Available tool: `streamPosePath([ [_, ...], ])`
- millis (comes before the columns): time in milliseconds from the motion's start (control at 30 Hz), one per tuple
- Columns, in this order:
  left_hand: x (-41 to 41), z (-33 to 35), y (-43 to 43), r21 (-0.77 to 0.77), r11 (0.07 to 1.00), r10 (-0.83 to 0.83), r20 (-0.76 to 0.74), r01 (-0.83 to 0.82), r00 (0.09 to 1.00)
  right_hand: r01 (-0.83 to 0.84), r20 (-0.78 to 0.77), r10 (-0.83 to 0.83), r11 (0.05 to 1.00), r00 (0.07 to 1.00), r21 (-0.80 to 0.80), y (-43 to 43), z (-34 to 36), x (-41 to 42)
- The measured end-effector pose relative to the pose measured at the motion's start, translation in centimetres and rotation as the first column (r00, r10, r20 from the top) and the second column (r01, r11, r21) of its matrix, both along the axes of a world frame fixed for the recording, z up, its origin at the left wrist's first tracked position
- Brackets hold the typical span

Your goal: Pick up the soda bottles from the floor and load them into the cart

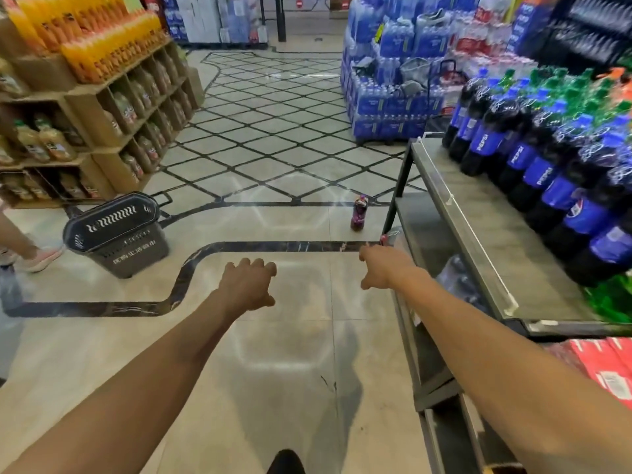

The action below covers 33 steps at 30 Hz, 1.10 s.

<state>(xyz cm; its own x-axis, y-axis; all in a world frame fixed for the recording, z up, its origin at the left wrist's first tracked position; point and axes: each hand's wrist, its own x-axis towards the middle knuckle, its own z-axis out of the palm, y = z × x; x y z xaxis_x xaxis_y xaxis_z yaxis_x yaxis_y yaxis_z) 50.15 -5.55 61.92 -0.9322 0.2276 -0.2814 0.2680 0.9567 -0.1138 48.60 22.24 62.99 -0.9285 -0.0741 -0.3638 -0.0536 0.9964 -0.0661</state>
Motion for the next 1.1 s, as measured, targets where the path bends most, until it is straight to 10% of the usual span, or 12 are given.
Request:
streamPosePath([
  [1100, -48.2, 1.5, 9.3, -0.037, 0.956, -0.291, -0.008, 0.290, 0.957, 0.217, 0.035, -0.218, 0.976, 0.975, 0.021, 7.1, 2.4, -40.0],
])
